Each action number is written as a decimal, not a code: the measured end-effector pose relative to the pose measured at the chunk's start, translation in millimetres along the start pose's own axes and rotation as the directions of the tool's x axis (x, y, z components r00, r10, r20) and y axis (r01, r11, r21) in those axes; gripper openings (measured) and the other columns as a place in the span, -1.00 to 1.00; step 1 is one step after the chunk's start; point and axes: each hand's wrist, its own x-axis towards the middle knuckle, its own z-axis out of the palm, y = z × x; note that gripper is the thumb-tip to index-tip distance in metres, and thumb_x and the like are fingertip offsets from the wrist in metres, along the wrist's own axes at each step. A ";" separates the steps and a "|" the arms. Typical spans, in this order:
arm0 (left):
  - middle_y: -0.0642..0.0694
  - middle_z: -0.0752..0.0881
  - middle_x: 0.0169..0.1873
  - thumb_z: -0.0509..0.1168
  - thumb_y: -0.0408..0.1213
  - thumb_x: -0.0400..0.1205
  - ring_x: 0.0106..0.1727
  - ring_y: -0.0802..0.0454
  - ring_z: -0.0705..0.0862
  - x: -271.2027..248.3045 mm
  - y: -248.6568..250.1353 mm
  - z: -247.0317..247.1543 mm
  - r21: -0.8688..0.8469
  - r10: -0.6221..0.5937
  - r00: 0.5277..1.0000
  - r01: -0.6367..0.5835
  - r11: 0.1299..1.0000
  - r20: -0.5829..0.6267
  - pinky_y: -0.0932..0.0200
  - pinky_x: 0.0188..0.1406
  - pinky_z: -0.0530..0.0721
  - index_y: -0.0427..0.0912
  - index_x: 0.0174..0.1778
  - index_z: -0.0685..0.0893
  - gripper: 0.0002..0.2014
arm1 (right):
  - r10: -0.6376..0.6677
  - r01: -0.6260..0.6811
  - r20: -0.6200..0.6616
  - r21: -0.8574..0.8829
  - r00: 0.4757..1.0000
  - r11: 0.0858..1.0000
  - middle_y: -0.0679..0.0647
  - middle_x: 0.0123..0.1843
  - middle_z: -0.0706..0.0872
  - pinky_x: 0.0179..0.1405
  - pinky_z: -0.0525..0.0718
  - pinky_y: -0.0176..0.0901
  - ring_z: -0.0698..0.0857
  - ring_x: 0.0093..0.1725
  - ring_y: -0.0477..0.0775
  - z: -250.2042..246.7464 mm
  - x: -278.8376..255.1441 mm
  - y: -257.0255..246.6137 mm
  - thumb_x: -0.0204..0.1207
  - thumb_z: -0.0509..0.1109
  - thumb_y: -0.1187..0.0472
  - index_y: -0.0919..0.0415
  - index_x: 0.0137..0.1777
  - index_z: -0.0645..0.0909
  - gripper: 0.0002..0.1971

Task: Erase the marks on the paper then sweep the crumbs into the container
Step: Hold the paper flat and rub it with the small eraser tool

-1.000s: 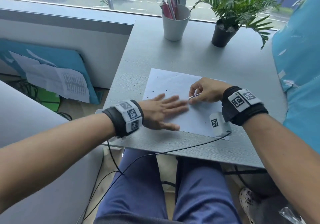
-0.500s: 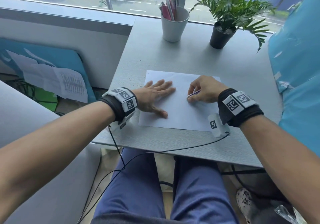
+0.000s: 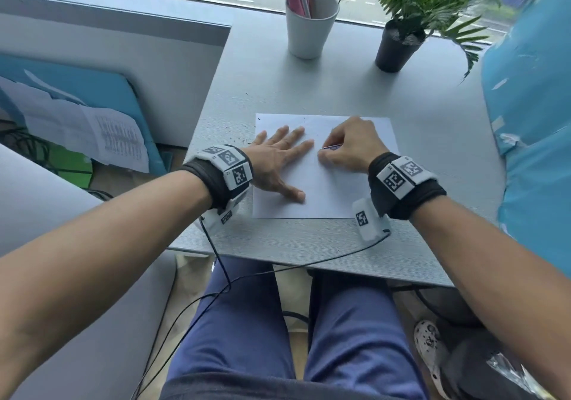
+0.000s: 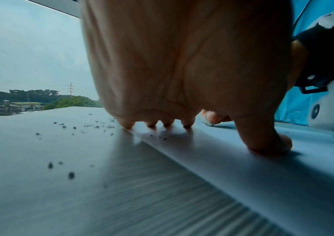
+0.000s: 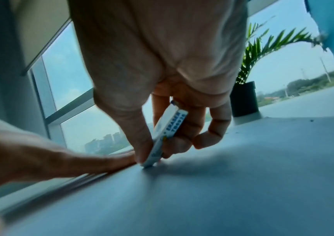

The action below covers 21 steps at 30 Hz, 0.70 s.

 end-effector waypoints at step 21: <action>0.01 -0.45 0.69 0.26 0.57 0.36 0.70 -0.06 -0.45 -1.9 6.8 1.5 -0.023 -0.029 0.999 0.029 0.999 -0.022 -0.36 0.65 -0.33 0.13 0.72 -0.38 0.24 | -0.115 0.120 0.082 -0.056 0.990 0.991 0.03 -0.32 0.78 -0.24 0.58 -0.26 0.70 -0.25 0.00 15.5 -9.7 -19.7 0.33 0.47 0.22 0.17 -0.30 0.77 -0.93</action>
